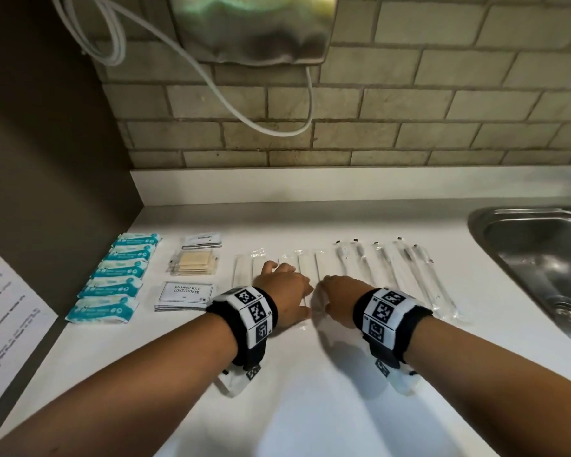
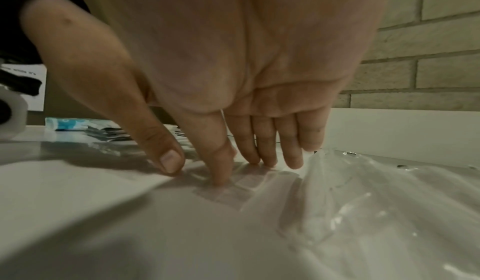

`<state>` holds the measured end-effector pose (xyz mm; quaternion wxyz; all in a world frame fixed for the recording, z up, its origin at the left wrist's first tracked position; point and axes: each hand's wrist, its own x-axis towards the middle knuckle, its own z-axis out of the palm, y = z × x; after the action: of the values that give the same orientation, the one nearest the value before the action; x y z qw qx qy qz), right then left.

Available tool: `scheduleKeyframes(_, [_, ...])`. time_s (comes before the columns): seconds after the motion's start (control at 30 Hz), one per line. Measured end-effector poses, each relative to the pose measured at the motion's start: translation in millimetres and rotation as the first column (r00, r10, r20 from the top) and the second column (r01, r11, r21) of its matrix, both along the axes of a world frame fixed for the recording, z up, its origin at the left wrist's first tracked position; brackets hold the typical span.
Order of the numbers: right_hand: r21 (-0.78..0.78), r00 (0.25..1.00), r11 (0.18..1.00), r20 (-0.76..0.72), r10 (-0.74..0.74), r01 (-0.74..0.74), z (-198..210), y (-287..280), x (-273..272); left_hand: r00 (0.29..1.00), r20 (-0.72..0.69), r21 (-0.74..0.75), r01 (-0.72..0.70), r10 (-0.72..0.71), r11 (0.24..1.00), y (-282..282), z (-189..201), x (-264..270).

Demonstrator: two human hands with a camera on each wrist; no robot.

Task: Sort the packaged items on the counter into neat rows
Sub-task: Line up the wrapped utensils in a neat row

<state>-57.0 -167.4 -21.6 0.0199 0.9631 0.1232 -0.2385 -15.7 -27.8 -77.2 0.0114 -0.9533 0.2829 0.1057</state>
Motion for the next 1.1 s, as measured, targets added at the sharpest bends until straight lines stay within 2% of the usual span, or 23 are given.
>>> scheduleKeyframes(0.1, [0.018, 1.0, 1.0, -0.016, -0.002, 0.002, 3.3, -2.1, -2.2, 1.0, 0.006, -0.007, -0.025, 0.025, 1.0, -1.9, -5.7, 2.5])
scheduleKeyframes(0.27, [0.073, 0.996, 0.994, -0.021, -0.086, 0.087, 2.5, -5.2, -0.8, 0.999, 0.001, -0.009, -0.048, 0.048, 0.999, -2.3, -11.7, 4.5])
scheduleKeyframes(0.4, [0.106, 0.995, 0.99, 0.018, -0.094, 0.091, -4.1, -8.6, 1.7, 0.999, -0.01, -0.041, -0.044, 0.043, 0.998, -0.6, 0.0, -0.8])
scheduleKeyframes(0.53, [0.11, 0.992, 0.993, 0.123, 0.035, -0.048, -11.7, -2.7, 8.8, 0.995, 0.013, -0.13, -0.092, 0.094, 0.987, 11.7, 8.4, -7.2])
scheduleKeyframes(0.67, [0.076, 0.967, 0.979, 0.187, 0.174, -0.191, -20.5, 17.9, 16.7, 0.978, 0.039, -0.14, -0.199, 0.206, 0.97, 39.9, 20.4, -9.3])
scheduleKeyframes(0.83, [0.051, 0.948, 0.961, 0.185, 0.26, -0.273, -26.9, 50.5, 21.4, 0.962, 0.018, 0.016, -0.273, 0.272, 0.962, 83.4, 25.0, -7.9])
scheduleKeyframes(0.97, [0.059, 0.952, 0.963, 0.176, 0.249, -0.263, -28.7, 70.5, 22.6, 0.969, -0.012, 0.146, -0.243, 0.248, 0.959, 99.3, 21.9, -14.3])
scheduleKeyframes(1.1, [0.04, 0.963, 0.974, 0.161, 0.214, -0.223, -31.2, 80.0, 23.0, 0.972, -0.017, 0.173, -0.229, 0.235, 0.958, 98.5, 18.8, -22.6])
